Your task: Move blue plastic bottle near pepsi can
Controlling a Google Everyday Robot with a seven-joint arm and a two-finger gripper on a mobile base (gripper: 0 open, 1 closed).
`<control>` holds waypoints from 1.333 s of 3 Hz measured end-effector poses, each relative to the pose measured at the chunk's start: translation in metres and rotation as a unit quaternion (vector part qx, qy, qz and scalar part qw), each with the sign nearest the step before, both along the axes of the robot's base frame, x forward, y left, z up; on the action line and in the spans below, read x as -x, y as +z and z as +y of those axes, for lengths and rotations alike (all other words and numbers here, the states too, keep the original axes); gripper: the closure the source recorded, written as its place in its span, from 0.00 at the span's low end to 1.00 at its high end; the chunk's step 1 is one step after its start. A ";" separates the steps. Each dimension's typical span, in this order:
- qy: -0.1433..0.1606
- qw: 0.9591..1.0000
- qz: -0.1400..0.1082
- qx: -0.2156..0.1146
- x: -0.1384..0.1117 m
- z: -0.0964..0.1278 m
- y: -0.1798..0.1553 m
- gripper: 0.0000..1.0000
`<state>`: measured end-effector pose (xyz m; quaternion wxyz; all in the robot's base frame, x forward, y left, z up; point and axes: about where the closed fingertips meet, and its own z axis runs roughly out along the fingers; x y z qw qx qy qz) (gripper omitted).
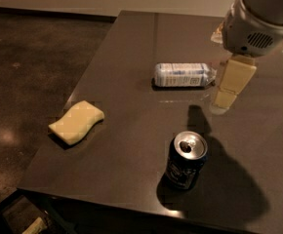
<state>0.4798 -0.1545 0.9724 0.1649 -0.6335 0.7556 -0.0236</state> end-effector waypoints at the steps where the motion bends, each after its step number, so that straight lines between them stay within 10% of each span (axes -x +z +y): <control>1: 0.018 1.000 0.009 -0.005 -0.036 0.031 -0.015 0.00; 4: 0.028 0.997 0.056 -0.038 -0.130 0.031 -0.065 0.00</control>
Offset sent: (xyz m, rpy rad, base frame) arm 0.1183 0.0632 -0.0655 0.0623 0.1198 0.0863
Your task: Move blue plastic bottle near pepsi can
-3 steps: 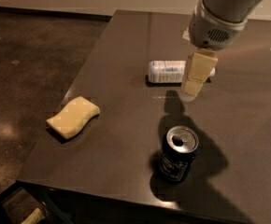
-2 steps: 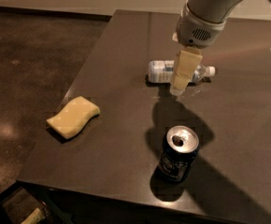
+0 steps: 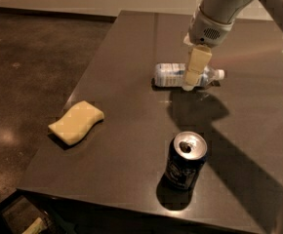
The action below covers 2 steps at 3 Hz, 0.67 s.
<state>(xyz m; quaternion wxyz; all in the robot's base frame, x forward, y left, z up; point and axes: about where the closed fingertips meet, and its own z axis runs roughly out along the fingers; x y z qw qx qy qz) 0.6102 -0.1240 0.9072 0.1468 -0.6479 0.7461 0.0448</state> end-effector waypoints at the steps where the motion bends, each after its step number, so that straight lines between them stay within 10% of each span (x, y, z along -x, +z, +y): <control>1: 0.001 1.000 0.009 -0.009 -0.017 -0.011 -0.010 0.00; 2: 0.009 1.000 0.019 -0.007 -0.021 -0.019 -0.024 0.00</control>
Offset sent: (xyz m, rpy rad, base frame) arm 0.0166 -0.0351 -0.0368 -0.0082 0.0926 0.0404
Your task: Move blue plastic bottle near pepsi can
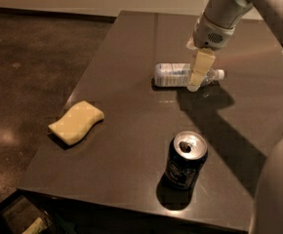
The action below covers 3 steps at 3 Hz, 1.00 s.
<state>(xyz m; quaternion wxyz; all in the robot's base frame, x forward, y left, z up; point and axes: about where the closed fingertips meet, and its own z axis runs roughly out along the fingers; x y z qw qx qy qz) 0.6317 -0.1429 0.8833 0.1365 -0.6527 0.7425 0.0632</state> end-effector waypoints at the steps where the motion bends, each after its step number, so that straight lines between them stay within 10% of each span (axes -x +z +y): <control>1: 0.004 1.000 0.008 0.009 0.000 -0.008 -0.012 0.18; 3: 0.003 1.000 0.016 0.015 0.003 -0.020 -0.017 0.64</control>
Offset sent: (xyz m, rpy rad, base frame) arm -0.0143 -0.0279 -0.0199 -0.0569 0.0732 0.0129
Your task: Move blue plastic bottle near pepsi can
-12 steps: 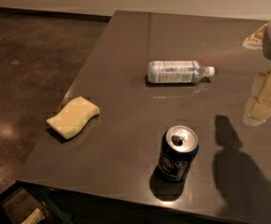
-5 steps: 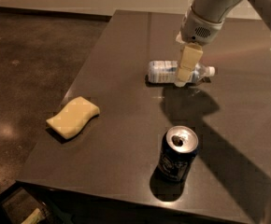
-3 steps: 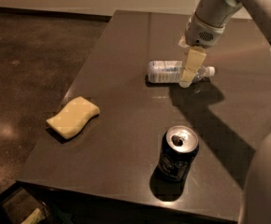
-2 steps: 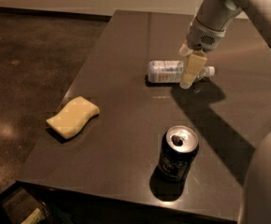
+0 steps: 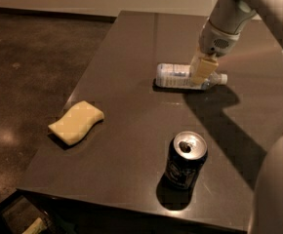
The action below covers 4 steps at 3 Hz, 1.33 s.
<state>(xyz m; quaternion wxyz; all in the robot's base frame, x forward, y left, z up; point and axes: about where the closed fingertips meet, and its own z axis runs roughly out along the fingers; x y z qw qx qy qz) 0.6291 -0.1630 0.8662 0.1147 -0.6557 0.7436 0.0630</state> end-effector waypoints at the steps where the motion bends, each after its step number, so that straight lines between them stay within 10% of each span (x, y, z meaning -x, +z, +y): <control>1: 0.005 1.000 0.004 -0.002 0.011 -0.004 0.010 0.88; 4: 0.011 1.000 0.005 -0.012 0.112 -0.006 0.060 1.00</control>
Offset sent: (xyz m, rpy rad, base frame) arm -0.0895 -0.0252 0.0689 0.0178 0.0714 0.0321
